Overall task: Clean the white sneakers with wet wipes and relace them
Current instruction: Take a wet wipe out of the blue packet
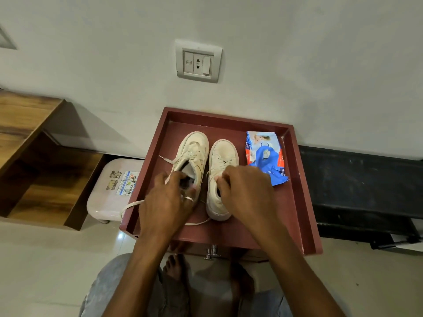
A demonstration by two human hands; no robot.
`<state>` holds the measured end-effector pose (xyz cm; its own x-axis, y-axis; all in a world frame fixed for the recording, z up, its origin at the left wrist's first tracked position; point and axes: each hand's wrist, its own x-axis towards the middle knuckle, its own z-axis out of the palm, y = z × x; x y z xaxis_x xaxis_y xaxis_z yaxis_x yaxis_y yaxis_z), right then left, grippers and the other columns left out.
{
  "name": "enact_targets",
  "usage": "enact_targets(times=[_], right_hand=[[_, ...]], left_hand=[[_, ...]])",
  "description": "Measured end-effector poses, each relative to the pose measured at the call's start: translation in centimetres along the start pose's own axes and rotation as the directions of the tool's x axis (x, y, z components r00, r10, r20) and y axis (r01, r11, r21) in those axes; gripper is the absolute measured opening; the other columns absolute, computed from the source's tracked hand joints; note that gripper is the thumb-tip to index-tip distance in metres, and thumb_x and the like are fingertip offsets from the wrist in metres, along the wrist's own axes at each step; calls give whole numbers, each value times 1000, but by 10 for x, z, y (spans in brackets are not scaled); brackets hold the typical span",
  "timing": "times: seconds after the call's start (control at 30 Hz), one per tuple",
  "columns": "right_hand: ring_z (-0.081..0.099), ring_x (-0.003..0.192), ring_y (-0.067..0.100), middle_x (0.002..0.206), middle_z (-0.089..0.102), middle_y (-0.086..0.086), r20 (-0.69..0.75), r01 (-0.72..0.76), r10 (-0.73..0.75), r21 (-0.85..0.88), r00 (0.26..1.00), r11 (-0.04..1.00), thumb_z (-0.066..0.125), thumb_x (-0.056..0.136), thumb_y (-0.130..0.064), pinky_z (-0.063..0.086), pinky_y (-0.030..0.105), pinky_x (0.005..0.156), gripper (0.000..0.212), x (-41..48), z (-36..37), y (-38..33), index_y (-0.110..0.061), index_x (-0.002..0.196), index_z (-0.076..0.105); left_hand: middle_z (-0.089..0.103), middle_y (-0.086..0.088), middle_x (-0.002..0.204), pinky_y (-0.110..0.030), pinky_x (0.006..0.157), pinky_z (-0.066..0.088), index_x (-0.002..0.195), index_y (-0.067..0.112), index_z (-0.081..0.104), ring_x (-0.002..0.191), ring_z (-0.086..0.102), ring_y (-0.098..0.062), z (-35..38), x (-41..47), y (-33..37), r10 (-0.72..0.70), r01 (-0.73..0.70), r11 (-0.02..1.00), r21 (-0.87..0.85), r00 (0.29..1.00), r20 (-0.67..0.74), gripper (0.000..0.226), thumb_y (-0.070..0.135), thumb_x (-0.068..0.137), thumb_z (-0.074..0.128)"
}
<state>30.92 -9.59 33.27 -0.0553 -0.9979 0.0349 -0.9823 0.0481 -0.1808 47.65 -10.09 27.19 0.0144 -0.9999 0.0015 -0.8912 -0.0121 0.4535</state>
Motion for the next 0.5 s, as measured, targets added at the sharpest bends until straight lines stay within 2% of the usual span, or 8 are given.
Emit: enact_targets(times=[0.07, 0.17, 0.27, 0.4, 0.5], right_hand=[[60, 95, 26, 92, 69, -2, 47, 19, -18, -4, 999, 1000, 49, 91, -56, 45, 39, 82, 37, -18, 10, 4, -24, 93, 69], [56, 108, 32, 109, 67, 0, 121, 67, -67, 8, 990, 998, 54, 90, -48, 44, 45, 94, 31, -28, 29, 5, -21, 102, 66], [61, 91, 35, 98, 68, 7, 45, 85, -87, 40, 995, 996, 62, 87, -30, 51, 45, 78, 18, -31, 40, 7, -13, 91, 67], [67, 78, 31, 91, 67, 7, 51, 117, -121, 65, 991, 991, 65, 86, -26, 53, 40, 67, 13, -38, 42, 6, -13, 87, 68], [66, 61, 30, 75, 66, 6, 46, 143, -143, -2, 989, 990, 75, 77, -24, 49, 34, 53, 13, -45, 47, 1, -15, 73, 67]], left_hand=[[51, -8, 138, -43, 72, 60, 130, 30, 55, 100, 68, -31, 4, -2, 6, 20, -26, 996, 90, 998, 59, 56, 66, 87, 62], [50, -12, 132, -42, 72, 57, 129, 19, 60, 93, 68, -35, 6, 3, 12, 14, -22, 980, 199, 999, 38, 46, 47, 93, 64], [48, -16, 139, -46, 75, 55, 125, 12, 63, 97, 67, -43, 6, 18, 10, 8, -7, 988, 154, 1000, -5, 38, 34, 95, 66], [46, -20, 143, -52, 73, 57, 118, 4, 63, 98, 65, -47, 12, 52, -2, 58, -50, 991, 128, 997, -60, 34, 24, 92, 70], [49, -21, 138, -53, 76, 56, 126, 5, 58, 108, 61, -45, 16, 63, -5, 76, -64, 991, 118, 992, -104, 43, 18, 88, 72]])
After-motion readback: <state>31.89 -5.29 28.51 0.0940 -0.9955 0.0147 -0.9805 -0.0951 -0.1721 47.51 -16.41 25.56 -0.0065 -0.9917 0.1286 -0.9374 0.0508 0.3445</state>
